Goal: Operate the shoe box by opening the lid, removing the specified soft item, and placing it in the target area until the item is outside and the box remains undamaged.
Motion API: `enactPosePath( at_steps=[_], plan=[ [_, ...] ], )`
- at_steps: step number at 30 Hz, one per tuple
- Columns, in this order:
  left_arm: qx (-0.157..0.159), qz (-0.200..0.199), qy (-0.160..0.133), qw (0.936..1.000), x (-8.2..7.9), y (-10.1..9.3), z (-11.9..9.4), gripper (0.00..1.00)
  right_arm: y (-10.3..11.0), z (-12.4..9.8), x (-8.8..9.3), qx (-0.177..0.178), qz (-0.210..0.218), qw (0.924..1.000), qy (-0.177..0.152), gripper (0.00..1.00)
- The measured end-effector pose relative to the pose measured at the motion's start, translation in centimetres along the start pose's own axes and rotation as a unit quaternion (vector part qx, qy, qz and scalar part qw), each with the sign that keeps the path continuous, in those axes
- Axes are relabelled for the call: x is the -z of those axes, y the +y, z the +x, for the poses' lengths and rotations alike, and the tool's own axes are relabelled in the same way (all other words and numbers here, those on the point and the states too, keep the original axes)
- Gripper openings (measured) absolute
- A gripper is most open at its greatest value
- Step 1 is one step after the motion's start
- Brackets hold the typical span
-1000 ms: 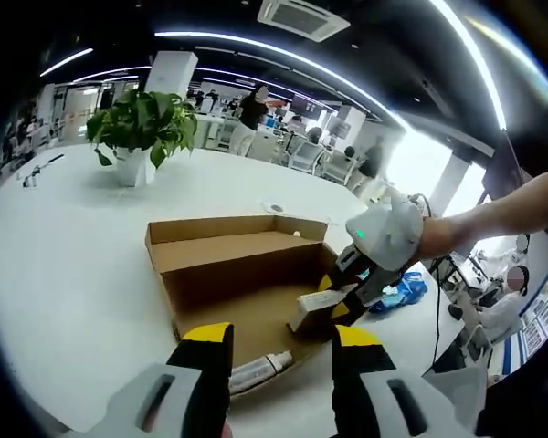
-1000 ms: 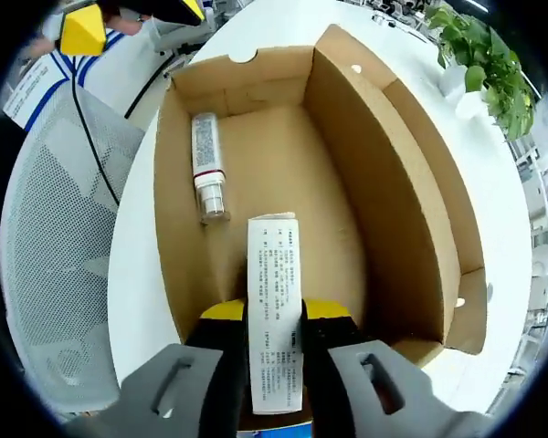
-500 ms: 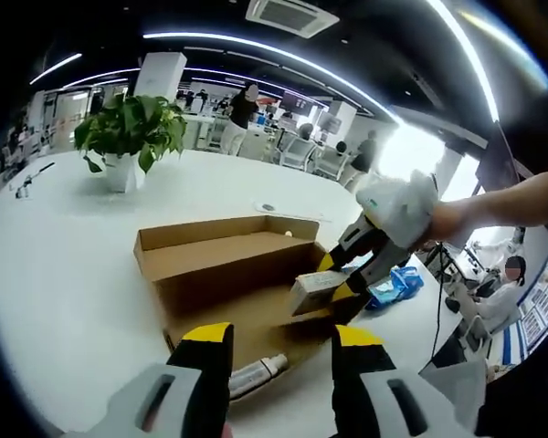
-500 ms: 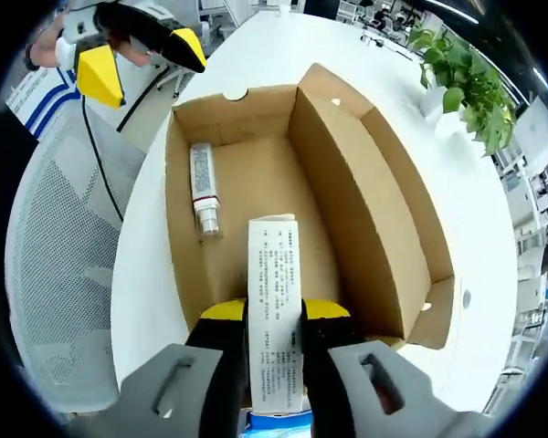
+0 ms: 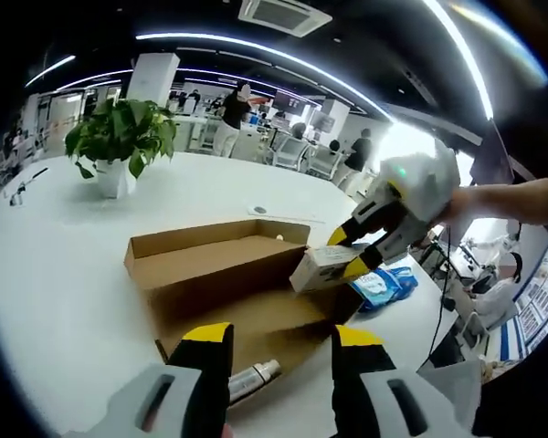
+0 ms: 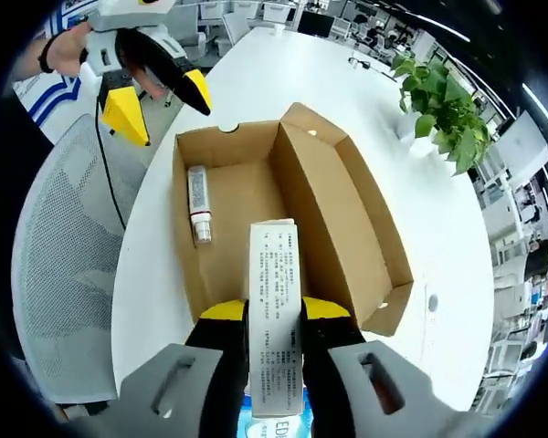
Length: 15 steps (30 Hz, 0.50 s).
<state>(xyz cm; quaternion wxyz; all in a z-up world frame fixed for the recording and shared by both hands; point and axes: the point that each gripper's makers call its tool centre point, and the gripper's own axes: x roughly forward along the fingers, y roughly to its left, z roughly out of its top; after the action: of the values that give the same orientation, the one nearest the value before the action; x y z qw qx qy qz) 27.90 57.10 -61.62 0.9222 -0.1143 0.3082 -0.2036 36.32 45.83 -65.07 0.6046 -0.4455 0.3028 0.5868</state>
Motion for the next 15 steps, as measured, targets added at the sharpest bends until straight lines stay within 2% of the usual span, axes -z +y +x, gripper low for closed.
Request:
enactPosePath(
  at_steps=[6, 10, 15],
  plan=[
    [0.007, 0.007, 0.003, 0.9999, -0.1, -0.8, 0.5, 0.44, -0.4, -1.8, 1.6, 0.015, 0.004, 0.9999, 0.005, 0.18],
    [0.011, 0.011, 0.004, 0.9999, -0.4, -1.4, 0.6, 0.44, -0.7, -3.1, 3.0, 0.028, 0.021, 0.9994, 0.002, 0.18],
    [0.009, 0.015, 0.006, 0.9998, -0.3, -1.5, 0.6, 0.44, -0.4, -4.5, 5.4, 0.038, 0.03, 0.9988, 0.012, 0.18]
  ],
)
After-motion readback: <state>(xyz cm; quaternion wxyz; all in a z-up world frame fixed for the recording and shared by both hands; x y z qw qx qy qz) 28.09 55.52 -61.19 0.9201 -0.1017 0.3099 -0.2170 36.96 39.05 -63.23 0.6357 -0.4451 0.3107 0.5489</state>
